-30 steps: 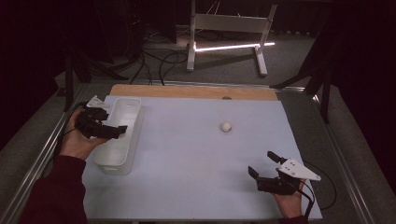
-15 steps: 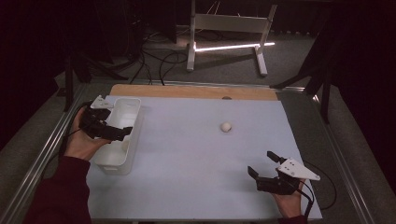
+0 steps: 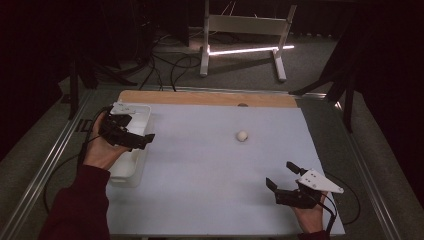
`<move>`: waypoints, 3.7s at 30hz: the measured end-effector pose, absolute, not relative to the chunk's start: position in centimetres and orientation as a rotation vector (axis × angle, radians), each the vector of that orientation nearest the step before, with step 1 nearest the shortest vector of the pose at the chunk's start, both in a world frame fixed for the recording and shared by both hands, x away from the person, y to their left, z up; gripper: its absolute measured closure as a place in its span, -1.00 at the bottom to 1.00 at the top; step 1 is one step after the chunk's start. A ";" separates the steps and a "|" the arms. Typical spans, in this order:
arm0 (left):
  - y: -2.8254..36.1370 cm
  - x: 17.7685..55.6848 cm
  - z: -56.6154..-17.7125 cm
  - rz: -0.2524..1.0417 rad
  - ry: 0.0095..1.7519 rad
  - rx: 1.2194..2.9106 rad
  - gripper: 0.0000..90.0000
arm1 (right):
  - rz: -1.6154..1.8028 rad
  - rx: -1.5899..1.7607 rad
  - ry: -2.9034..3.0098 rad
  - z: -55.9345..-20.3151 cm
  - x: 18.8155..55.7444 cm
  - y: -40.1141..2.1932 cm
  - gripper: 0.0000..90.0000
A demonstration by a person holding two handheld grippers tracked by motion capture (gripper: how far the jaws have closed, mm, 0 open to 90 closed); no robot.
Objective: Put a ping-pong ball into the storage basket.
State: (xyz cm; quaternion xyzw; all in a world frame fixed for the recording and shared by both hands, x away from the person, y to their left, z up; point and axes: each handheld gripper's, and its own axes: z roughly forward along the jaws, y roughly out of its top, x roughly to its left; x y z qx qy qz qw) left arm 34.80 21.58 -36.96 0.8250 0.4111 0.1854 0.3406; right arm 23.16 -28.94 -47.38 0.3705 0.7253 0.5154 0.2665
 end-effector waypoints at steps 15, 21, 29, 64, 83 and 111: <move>18.1 35.8 -37.3 0.459 0.997 2.162 -1.00 | 1.389 1.002 1.960 -47.5 23.3 -29.0 -0.84; 17.2 36.2 -37.4 0.446 0.991 2.150 -1.00 | 1.385 0.999 1.959 -47.5 23.3 -29.1 -0.84; 16.3 36.5 -37.6 0.438 0.966 2.158 -1.00 | 1.383 1.000 1.961 -47.5 23.3 -28.9 -0.84; 12.3 37.2 -38.4 0.403 0.864 2.176 -1.00 | 1.394 1.004 1.947 -47.4 23.0 -29.1 -0.84; 10.0 38.0 -39.3 0.369 0.826 2.190 -1.00 | 1.396 1.004 1.947 -47.4 23.0 -29.0 -0.84; 7.1 39.3 -40.4 0.339 0.805 2.207 -1.00 | 1.398 1.000 1.950 -47.4 23.0 -28.9 -0.84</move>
